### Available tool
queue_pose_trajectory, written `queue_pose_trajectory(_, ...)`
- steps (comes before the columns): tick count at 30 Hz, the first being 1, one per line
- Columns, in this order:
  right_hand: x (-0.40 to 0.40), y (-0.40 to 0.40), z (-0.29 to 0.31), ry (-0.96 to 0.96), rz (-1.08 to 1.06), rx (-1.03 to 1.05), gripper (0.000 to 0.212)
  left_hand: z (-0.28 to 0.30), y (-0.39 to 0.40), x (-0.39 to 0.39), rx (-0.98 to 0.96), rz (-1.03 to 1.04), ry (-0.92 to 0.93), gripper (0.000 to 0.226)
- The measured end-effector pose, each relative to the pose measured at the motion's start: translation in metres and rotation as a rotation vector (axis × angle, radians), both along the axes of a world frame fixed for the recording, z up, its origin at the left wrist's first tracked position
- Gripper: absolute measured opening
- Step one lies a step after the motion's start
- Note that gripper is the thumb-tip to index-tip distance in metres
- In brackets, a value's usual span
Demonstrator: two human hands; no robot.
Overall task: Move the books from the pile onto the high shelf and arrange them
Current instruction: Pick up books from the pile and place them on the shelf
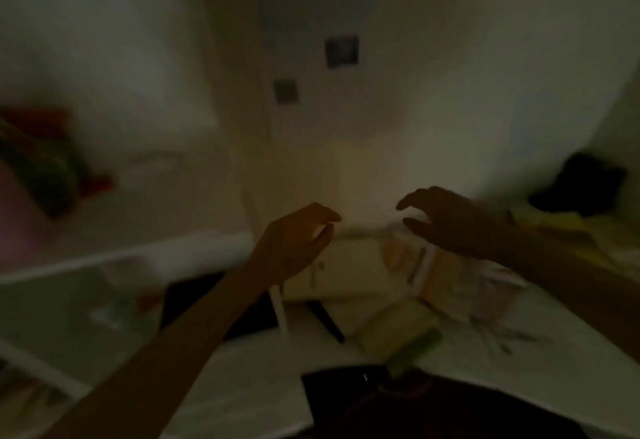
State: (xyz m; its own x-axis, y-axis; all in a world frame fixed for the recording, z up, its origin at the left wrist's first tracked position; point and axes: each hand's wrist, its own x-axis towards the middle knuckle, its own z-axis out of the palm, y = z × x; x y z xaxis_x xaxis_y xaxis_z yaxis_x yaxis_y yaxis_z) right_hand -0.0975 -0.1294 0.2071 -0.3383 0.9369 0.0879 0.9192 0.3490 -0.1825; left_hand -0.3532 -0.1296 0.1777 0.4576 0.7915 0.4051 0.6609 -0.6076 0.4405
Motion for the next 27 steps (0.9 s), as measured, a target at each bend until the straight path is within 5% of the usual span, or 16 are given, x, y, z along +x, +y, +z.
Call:
queue_pose_trajectory(8, 0.098, 0.032, -0.150, 0.027, -0.243, -0.542, 0.038, -0.169, 0.027, 0.069, -0.670, 0.210, 0.151, 0.030)
queue_pose_trajectory(16, 0.073, 0.101, -0.208, 0.373, -0.098, -0.568, 0.037, -0.210, 0.036, 0.102, -0.642, 0.991, -0.290, 0.023)
queue_pose_trajectory(20, 0.021, 0.156, -0.218, 0.556, -0.021, -0.508, 0.044, -0.231, 0.034, 0.093, -0.802, 1.293, -0.577, 0.056)
queue_pose_trajectory(27, -0.041, 0.218, -0.249, 0.122, 0.166, -0.605, 0.075, -0.241, 0.036, 0.080, -0.961, 1.352, -0.890, 0.036)
